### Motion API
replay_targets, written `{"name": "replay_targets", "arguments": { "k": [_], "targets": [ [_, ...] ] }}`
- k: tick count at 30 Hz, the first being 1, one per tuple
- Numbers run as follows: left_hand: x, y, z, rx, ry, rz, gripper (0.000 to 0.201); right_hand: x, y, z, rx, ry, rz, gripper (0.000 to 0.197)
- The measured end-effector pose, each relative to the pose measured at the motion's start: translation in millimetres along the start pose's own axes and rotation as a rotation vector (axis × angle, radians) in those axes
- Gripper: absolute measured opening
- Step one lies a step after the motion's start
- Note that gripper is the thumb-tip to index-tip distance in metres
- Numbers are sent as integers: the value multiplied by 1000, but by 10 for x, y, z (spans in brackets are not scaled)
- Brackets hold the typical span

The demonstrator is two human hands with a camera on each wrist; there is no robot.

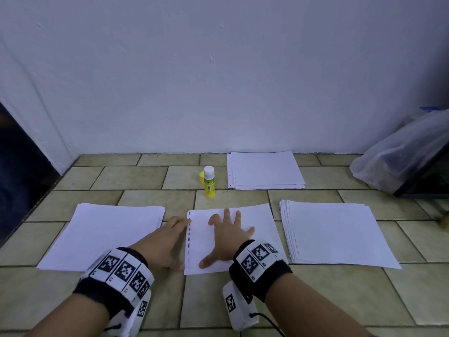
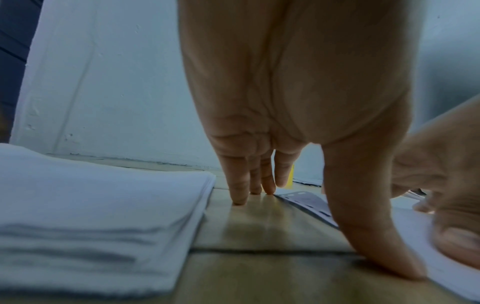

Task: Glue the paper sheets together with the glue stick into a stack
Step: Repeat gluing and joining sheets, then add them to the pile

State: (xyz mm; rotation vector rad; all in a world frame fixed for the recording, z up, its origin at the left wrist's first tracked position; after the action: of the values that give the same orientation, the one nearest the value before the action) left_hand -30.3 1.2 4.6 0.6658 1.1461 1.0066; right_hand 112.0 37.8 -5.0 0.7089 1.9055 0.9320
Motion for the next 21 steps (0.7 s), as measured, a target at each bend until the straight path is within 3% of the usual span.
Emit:
{"name": "replay_targets", "arguments": {
  "k": [21],
  "targets": [
    [33,-7,28,53,11,-5,110,10,-4,9,32,-6,25,94]
  ]
}}
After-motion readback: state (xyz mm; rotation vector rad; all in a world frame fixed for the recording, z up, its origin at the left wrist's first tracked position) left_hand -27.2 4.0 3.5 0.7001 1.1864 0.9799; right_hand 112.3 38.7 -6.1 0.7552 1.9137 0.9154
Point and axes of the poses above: each hand's wrist, its own x-axis towards the middle knuckle, its own y-axis out of the back of the hand, z = x × y, the point moved 6 cm from there along x, towards the middle knuckle, and after that the axes turned 5 degrees about y, right-handed, at the moved point
